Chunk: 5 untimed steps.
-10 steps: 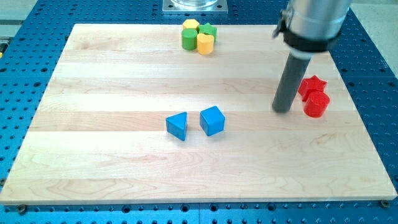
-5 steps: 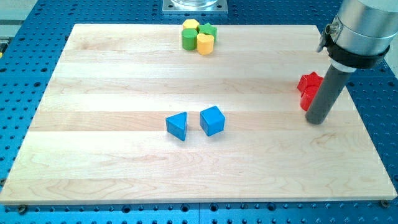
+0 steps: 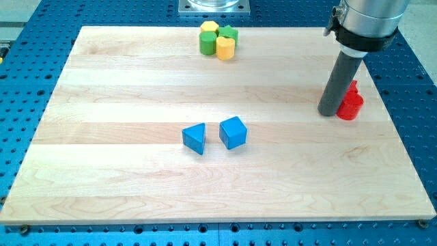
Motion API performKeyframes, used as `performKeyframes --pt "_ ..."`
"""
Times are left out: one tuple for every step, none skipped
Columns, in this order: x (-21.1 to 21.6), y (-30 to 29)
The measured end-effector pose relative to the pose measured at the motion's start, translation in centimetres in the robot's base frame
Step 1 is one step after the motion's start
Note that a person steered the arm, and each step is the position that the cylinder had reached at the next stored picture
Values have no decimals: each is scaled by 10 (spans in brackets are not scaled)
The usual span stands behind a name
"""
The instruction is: Push the red blocks to the center right of the board
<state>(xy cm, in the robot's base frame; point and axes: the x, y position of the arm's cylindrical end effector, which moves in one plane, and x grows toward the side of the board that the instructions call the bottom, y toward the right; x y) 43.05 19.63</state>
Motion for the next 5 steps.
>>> performKeyframes --pt "-24 12" --pt "-26 20" --pt "-27 27" --pt "-26 24" --pt "-7 -32"
